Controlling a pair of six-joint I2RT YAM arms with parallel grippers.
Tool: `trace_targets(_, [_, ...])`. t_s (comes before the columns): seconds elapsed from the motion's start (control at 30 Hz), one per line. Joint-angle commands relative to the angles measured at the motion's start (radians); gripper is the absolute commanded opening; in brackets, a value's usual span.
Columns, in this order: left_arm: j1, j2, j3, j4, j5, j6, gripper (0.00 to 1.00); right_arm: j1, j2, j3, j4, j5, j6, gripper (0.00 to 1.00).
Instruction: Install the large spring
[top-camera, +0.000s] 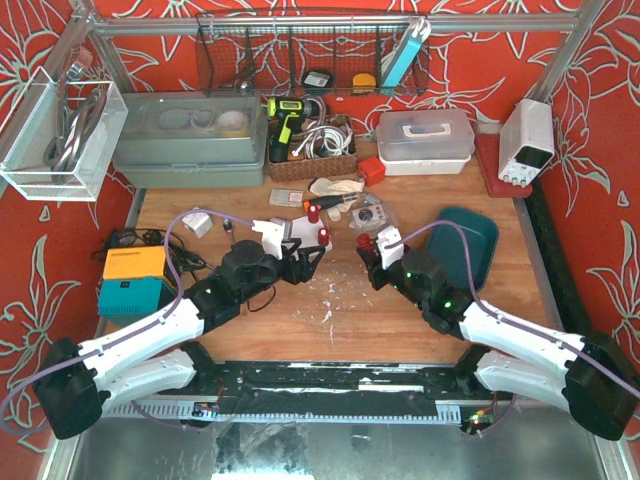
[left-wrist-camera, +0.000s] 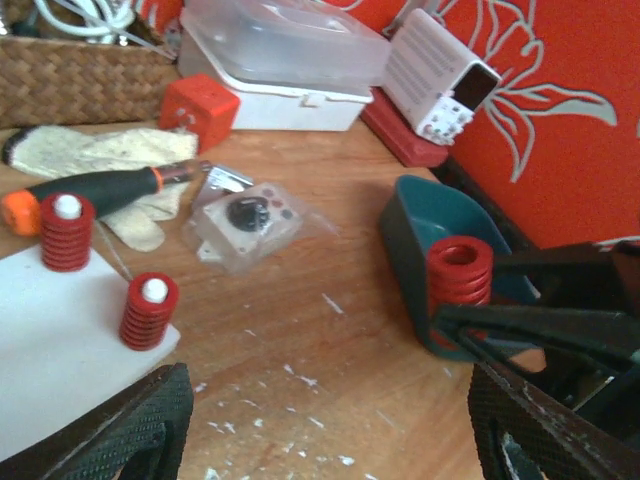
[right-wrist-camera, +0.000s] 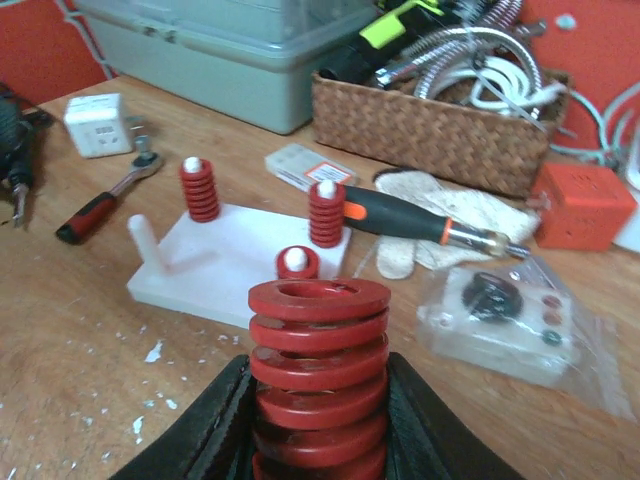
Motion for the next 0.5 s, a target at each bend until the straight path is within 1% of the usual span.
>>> trace_targets(0.0, [-0.005,-0.032,0.016,0.003,0.105,-0.049,0.72,0.094,-0.001,-0.063,0.232,0.005,-0.119,0.09])
trace_targets(0.07, [-0.005,-0.024,0.04,-0.01,0.142,-0.051,0.68,0.145,0.007,-0.065,0.25,0.029,-0.148,0.09])
trace_targets(0.2, [-0.005,0.009,0.089,-0.033,0.226,-0.046,0.68,0.217,0.033,-0.067,0.279,0.058,-0.194,0.08])
trace_targets(0.33, [-0.005,0.044,0.126,-0.061,0.309,-0.043,0.66,0.25,0.053,-0.073,0.309,0.058,-0.209,0.08])
trace_targets(0.37, [-0.005,0.077,0.13,-0.063,0.328,-0.043,0.65,0.254,0.055,-0.072,0.313,0.06,-0.21,0.08])
trace_targets(0.47, [-0.005,0.107,0.142,-0.081,0.359,-0.042,0.65,0.265,0.064,-0.072,0.319,0.066,-0.218,0.08])
